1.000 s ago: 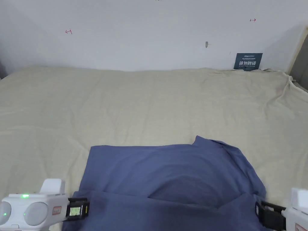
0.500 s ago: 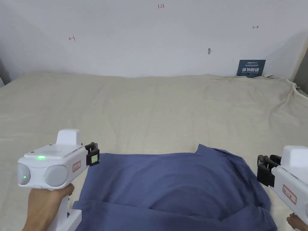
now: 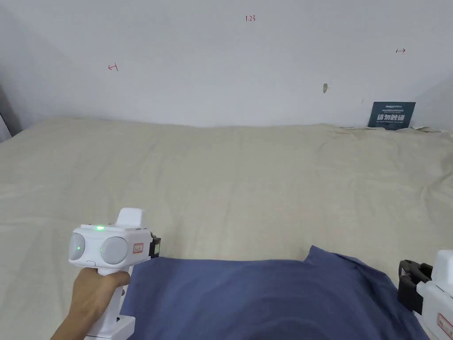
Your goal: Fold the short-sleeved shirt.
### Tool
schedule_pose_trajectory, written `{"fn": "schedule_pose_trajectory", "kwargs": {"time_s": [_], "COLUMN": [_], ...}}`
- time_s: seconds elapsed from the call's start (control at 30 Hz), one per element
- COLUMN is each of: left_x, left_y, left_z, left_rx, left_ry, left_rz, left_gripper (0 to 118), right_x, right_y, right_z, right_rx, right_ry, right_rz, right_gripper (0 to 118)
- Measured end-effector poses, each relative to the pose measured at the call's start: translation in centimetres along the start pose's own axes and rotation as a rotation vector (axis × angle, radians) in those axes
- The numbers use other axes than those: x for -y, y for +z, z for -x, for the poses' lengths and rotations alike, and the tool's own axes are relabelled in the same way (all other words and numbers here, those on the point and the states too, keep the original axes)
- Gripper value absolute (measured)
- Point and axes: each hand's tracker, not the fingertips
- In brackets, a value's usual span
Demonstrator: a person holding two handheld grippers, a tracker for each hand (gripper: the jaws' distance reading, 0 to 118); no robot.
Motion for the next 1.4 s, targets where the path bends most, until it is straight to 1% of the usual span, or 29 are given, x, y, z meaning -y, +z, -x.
{"fn": "schedule_pose_trajectory", "kwargs": {"time_s": [0.03, 0.1, 0.13, 0.17, 0.2, 0.23, 0.27, 0.3, 0.33, 0.37, 0.4, 0.47, 0.5, 0.6, 0.63, 0.67, 0.7, 0.73, 0.77, 0.8, 0.83, 0.9, 0.97, 1.07, 1.17, 1.3, 1.33, 1.37, 1.4], "left_x": [-0.4, -1.1, -1.4, -1.7, -1.9, -2.1, -2.1, -2.2, -2.1, -1.9, -1.7, -1.3, -0.8, 0.1, 1.1, 1.4, 1.5, 1.4, 0.7, 0.4, 0.3, 0.4, 0.4, 0.3, -0.1, -0.2, -0.2, -0.3, -0.3], "left_y": [-1.2, -3.4, -4.4, -5.4, -6.2, -6.9, -7.4, -8.1, -8.8, -10.0, -10.8, -11.8, -10.9, -10.8, -12.7, -13.0, -13.0, -12.8, -11.8, -11.2, -11.1, -10.8, -10.3, -9.5, -6.9, -4.2, -3.8, -3.5, -3.3], "left_z": [0.5, 1.2, 1.5, 1.8, 2.0, 2.1, 2.2, 2.3, 2.4, 2.8, 2.9, 3.1, 2.5, 2.2, 3.1, 3.1, 3.1, 2.9, 2.5, 2.2, 1.7, 1.1, 0.7, 0.9, 0.5, 0.1, 0.1, 0.1, 0.0], "left_rx": [-0.003, -0.016, -0.019, -0.014, -0.024, -0.035, -0.043, -0.041, -0.034, -0.033, -0.044, -0.075, -0.081, -0.078, -0.074, -0.075, -0.028, -0.037, -0.042, -0.022, -0.012, -0.021, -0.013, 0.001, 0.032, 0.059, 0.06, 0.064, 0.066], "left_ry": [0.008, 0.044, 0.044, 0.039, 0.033, 0.026, 0.023, 0.017, 0.013, 0.006, -0.002, -0.018, -0.022, 0.004, 0.014, 0.024, 0.053, 0.059, 0.055, 0.044, 0.021, -0.012, -0.023, -0.032, -0.047, -0.069, -0.073, -0.077, -0.078], "left_rz": [0.001, 0.061, 0.071, 0.101, 0.108, 0.126, 0.161, 0.187, 0.203, 0.214, 0.229, 0.261, 0.28, 0.313, 0.325, 0.331, 0.338, 0.321, 0.321, 0.319, 0.315, 0.311, 0.312, 0.278, 0.23, 0.184, 0.179, 0.172, 0.169], "left_gripper": [0, 0, 6, 16, 39, 56, 56, 62, 72, 78, 81, 83, 84, 82, 77, 66, 52, 47, 37, 23, 15, 8, 5, 4, 3, 3, 3, 3, 3], "right_x": [-0.1, 0.0, 0.1, 0.2, 0.3, 0.4, 0.5, 0.6, 0.7, 0.9, 1.0, 1.3, 1.4, 1.7, 1.7, 1.7, 1.8, 1.8, 1.8, 1.7, 1.7, 1.6, 1.2, 0.5, -0.2, -0.5, -0.5, -0.3, -0.3], "right_y": [-0.6, -1.6, -2.0, -2.5, -3.0, -3.4, -3.8, -4.1, -4.4, -4.7, -4.9, -5.3, -5.5, -5.9, -6.0, -5.9, -5.9, -5.9, -5.9, -5.8, -5.8, -5.9, -6.3, -7.7, -10.5, -15.3, -16.4, -17.5, -18.4], "right_z": [0.0, -0.2, -0.2, -0.4, -0.5, -0.6, -0.6, -0.6, -0.7, -0.7, -0.8, -1.0, -1.0, -1.0, -1.0, -1.0, -1.0, -1.0, -1.0, -0.9, -1.0, -1.1, -1.4, -1.9, -2.9, -4.2, -4.4, -4.7, -5.0], "right_rx": [0.002, 0.006, 0.004, 0.004, 0.004, 0.006, 0.007, 0.01, 0.012, 0.013, 0.013, 0.013, 0.014, 0.018, 0.019, 0.017, 0.017, 0.017, 0.017, 0.018, 0.018, 0.017, 0.014, 0.002, 0.001, -0.003, -0.005, -0.007, -0.015], "right_ry": [0.001, 0.001, 0.002, 0.001, 0.0, 0.0, 0.001, 0.003, 0.003, 0.0, -0.003, -0.006, -0.005, 0.0, 0.0, -0.001, -0.001, 0.0, 0.003, 0.005, 0.006, 0.006, 0.0, -0.012, -0.007, 0.02, 0.003, -0.002, 0.002], "right_rz": [0.008, 0.024, 0.03, 0.039, 0.046, 0.052, 0.059, 0.066, 0.072, 0.078, 0.083, 0.096, 0.102, 0.116, 0.12, 0.121, 0.122, 0.124, 0.126, 0.127, 0.129, 0.133, 0.137, 0.147, 0.17, 0.241, 0.251, 0.267, 0.298], "right_gripper": [0, 0, 0, 0, 0, 0, 0, 0, 0, 0, 0, 0, 0, 0, 0, 0, 0, 0, 0, 0, 0, 0, 0, 0, 0, 1, 1, 4, 20]}}
